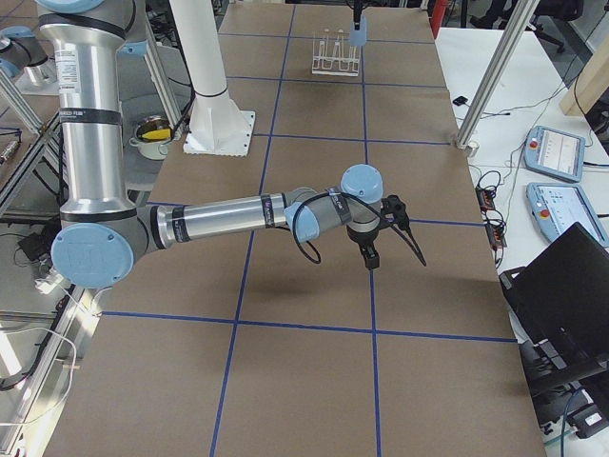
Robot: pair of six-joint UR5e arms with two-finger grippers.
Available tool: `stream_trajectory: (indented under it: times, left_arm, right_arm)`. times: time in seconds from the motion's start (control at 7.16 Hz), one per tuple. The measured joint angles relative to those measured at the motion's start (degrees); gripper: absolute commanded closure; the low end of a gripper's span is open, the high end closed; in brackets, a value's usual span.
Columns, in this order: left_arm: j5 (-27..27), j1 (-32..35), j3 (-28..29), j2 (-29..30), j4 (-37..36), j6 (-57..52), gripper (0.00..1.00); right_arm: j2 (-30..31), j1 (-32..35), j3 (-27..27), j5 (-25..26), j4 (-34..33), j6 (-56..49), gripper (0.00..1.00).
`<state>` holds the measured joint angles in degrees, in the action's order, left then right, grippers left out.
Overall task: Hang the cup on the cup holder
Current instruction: 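Lower the cup with the left gripper onto the rack's farthest peg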
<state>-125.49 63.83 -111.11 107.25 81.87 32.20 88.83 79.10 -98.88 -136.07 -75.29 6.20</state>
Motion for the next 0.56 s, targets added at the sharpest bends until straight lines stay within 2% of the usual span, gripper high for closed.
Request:
stream_trajectory:
  times: [0.56]
  left_arm:
    - [0.0, -1.4, 1.7, -0.1, 0.1, 0.0, 1.00]
  right_arm:
    - [-0.1, 0.2, -0.6, -0.1, -1.3, -0.7, 0.00]
